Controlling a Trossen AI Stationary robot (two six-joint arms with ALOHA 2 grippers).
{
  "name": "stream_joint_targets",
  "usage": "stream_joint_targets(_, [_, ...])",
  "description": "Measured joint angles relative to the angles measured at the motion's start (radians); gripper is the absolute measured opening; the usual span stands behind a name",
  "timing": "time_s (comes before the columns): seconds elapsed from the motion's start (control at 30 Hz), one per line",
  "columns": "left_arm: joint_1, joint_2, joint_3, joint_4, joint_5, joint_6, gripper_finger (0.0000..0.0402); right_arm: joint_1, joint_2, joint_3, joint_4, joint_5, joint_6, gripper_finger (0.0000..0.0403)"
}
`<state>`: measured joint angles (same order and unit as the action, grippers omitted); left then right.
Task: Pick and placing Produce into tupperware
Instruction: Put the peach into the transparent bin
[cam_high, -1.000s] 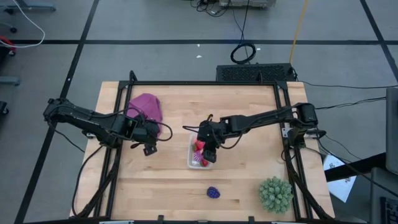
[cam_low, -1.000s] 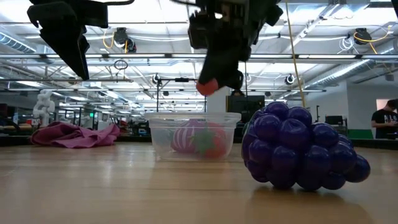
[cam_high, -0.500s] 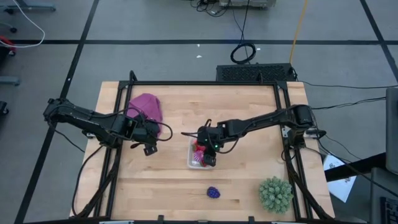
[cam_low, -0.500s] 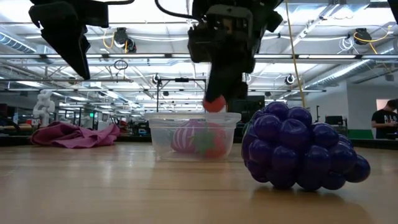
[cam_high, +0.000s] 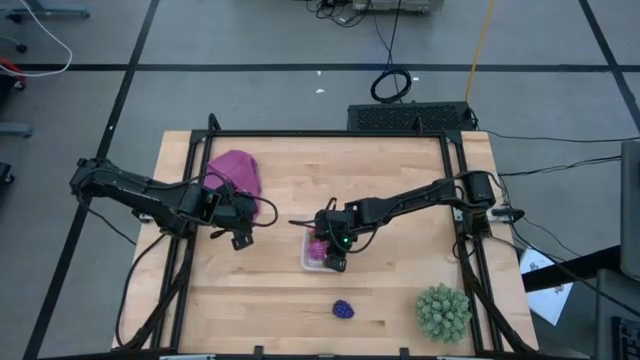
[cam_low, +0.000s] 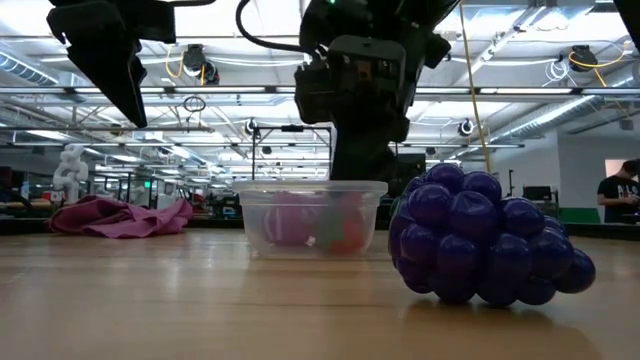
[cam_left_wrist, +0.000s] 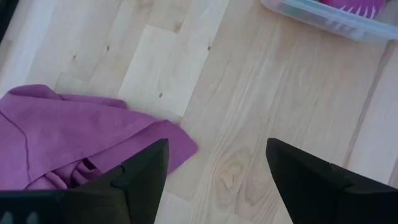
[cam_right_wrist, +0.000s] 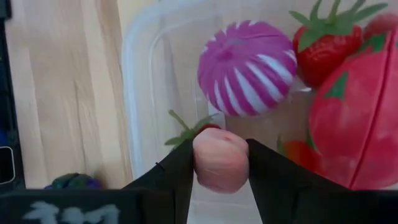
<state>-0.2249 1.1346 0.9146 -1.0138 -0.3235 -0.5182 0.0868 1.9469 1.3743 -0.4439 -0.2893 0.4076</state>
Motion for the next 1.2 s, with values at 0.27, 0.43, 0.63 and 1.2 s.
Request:
stream_joint_targets(0.27, [0.000,0.000,0.000,0.003,0.000,0.000,0.0273,-0.006,0.000,0.000,-0.006,-0.004,0.056,0.0128])
stream_joint_targets(0.43, [0.000,0.000,0.000,0.003,0.000,0.003,0.0274,-0.009,0.000,0.000,0.005,-0.034,0.052,0.0130])
stream_joint_targets(0.63, [0.000,0.000,0.000,0.006,0.000,0.004,0.0273,-0.009,0.000,0.000,0.006,-0.041,0.049,0.0161])
stream_joint_targets(1.2, [0.000,0.000,0.000,0.021,0.000,0.017,0.0274,-0.009,-0.023,0.010,0.027,-0.056,0.051,0.0180])
